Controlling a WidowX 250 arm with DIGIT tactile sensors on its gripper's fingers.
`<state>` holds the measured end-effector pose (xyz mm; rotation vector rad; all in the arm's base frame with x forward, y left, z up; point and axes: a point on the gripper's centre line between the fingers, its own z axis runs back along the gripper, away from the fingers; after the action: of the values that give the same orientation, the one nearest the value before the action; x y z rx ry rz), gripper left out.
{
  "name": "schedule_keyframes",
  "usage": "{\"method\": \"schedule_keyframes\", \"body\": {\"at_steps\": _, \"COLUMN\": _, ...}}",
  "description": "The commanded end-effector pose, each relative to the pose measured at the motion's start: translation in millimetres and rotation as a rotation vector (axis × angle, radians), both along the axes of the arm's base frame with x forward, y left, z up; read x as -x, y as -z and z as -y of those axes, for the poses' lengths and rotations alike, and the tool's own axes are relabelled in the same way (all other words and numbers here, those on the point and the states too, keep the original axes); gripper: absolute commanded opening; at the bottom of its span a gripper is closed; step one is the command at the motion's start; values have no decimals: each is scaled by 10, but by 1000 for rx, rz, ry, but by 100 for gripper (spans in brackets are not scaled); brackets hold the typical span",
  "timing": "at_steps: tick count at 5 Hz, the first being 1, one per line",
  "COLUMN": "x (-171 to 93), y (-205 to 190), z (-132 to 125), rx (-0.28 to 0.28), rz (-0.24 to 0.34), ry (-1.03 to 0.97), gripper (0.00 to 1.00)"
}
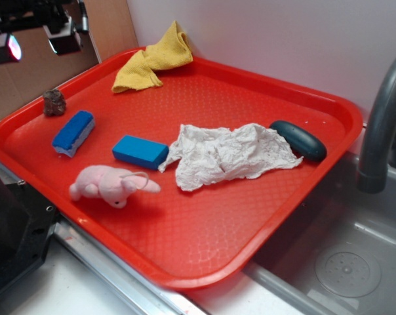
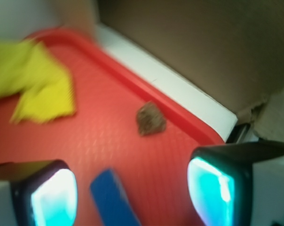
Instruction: Grab the rock.
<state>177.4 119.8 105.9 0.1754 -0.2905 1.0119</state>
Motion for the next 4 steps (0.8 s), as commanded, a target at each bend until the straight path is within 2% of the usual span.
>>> {"method": "schedule_keyframes", "body": {"at_steps": 1, "x": 149, "y": 419, "z": -379, "rx": 74, "rz": 4, "ry": -279, "gripper": 100}}
{"method": "schedule_keyframes", "body": {"at_steps": 2, "x": -48, "y": 641, "z": -473, "rx": 103, "rz": -8, "ry": -228, "gripper": 100}}
{"method": "schedule_keyframes", "body": {"at_steps": 3, "x": -230, "y": 780, "z": -471, "rx": 110, "rz": -27, "ry": -202, "gripper": 100}}
{"method": "schedule_keyframes", "body": {"at_steps": 4, "x": -272, "y": 859, "z": -461, "rx": 109, "rz": -63, "ry": -202, "gripper": 99}}
